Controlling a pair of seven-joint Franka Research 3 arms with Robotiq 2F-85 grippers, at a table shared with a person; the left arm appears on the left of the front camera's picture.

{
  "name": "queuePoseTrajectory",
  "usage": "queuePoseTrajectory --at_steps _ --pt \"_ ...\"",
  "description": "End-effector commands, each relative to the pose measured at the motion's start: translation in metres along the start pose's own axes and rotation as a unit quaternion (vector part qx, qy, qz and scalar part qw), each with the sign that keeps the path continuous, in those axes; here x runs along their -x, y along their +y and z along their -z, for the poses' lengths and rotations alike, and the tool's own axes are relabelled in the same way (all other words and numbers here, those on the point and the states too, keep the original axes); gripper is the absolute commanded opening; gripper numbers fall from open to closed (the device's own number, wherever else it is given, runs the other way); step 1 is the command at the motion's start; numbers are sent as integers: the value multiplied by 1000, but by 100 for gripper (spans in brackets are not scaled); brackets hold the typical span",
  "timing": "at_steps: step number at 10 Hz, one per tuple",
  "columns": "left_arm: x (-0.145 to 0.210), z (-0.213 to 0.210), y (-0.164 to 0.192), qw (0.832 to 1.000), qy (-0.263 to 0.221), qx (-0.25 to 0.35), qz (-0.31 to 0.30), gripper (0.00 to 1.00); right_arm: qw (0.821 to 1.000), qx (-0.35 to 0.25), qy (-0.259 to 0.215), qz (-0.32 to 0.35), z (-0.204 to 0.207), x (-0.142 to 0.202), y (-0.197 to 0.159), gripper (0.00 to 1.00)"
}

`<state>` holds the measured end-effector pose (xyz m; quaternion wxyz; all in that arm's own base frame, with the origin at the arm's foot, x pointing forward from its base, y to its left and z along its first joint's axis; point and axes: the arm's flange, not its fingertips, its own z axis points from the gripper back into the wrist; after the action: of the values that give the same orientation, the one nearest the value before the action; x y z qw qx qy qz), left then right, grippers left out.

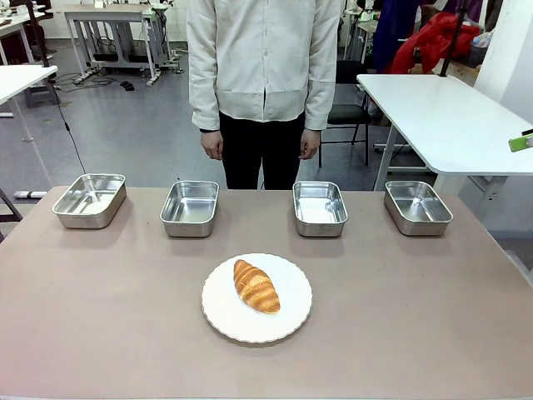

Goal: Place the bread in the container.
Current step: Place the Butter Roll into the Airtight Container indicated by the human.

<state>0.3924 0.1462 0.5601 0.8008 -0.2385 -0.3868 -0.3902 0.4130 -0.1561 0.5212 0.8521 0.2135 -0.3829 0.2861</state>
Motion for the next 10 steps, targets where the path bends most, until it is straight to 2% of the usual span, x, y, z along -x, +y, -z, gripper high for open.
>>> queuePoseTrajectory --at_steps 1,10 --pt "-1 0 -1 1000 -8 3 4 100 1000 -3 -11 -5 1 -2 -1 100" --pt "-1 0 -1 1000 -8 3 4 100 1000 -3 -11 -5 1 -2 -1 100"
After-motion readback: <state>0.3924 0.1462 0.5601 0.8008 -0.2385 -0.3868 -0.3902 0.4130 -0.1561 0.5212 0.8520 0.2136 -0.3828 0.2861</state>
